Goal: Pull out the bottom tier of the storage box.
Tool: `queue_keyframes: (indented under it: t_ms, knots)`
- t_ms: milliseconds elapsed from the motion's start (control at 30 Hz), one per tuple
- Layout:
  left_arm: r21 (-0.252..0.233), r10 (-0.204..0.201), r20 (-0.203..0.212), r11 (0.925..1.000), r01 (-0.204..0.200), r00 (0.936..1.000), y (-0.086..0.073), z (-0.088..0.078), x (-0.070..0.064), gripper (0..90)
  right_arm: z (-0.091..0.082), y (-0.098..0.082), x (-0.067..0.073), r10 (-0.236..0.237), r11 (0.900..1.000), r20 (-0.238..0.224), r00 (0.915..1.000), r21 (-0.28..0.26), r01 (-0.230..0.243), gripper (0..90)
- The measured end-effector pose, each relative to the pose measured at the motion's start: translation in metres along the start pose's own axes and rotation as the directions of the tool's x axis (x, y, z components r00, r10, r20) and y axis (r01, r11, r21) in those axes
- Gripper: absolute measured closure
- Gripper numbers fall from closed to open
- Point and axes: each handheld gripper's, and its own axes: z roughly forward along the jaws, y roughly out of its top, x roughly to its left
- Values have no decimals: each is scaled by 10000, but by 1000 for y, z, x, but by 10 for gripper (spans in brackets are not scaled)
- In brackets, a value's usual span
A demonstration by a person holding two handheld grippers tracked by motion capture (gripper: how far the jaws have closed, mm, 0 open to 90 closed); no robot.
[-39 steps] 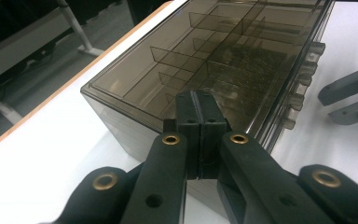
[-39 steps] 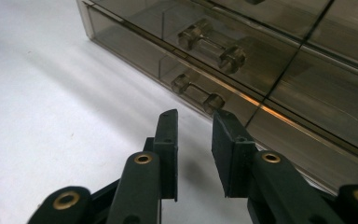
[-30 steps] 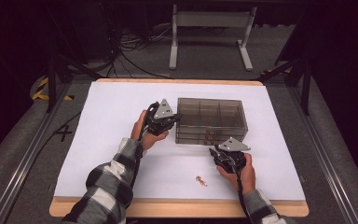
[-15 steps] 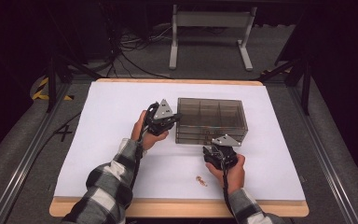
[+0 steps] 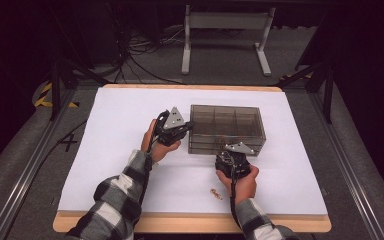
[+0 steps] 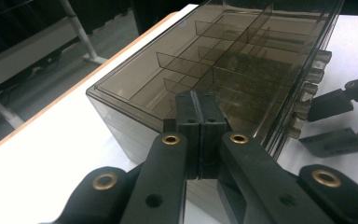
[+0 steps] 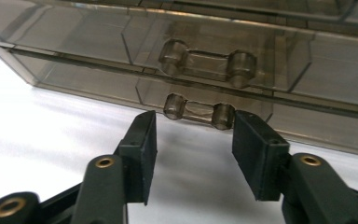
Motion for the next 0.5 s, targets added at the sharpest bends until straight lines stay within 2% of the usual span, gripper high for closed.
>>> queue_keyframes:
  t_ms: [100, 167, 400, 500]
  knots:
    - [13, 94, -111, 10000, -94, 9999, 0, 0, -2, 900, 2, -1, 4, 98, 9999, 371, 9993, -26, -97, 522]
    - [-15, 79, -99, 10000, -79, 9999, 0, 0, -2, 900, 3, -2, 4, 315, 9995, 458, 9985, -81, -312, 534]
    - [-53, 70, -111, 10000, -71, 9999, -1, 0, -2, 900, 2, -4, 11, 123, 9991, 948, 9954, -413, -84, 538]
    - [-84, 51, -134, 10000, -52, 9999, -1, 0, -2, 900, 3, -4, 13, 204, 9988, 1044, 9943, -461, -156, 532]
